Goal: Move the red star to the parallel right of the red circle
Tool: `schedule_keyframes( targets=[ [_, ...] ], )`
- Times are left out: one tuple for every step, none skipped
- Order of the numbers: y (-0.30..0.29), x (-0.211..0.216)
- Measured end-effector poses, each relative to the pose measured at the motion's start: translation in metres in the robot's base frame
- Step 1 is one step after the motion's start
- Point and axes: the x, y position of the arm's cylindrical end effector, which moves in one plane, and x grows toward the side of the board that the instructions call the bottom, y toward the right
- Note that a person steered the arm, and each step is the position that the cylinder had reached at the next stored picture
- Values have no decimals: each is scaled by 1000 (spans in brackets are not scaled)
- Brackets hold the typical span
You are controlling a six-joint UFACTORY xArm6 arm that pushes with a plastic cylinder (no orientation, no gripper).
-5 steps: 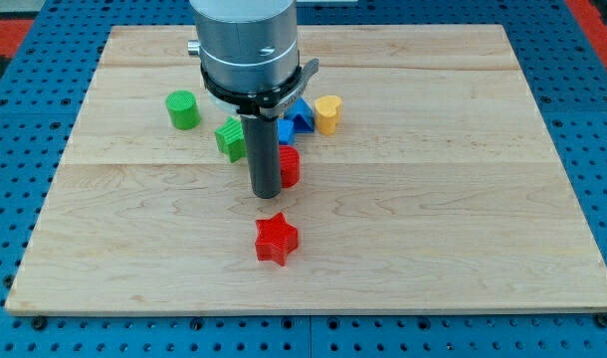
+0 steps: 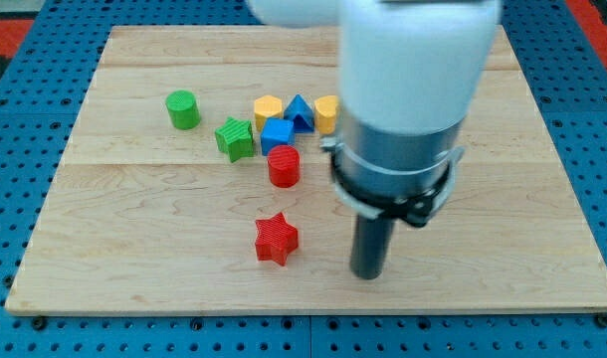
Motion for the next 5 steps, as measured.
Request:
schedule_keyframes(
  targets=[
    [-7, -6],
    [-36, 23],
    [-122, 18],
    [-121, -21],
    [-52, -42]
  ],
)
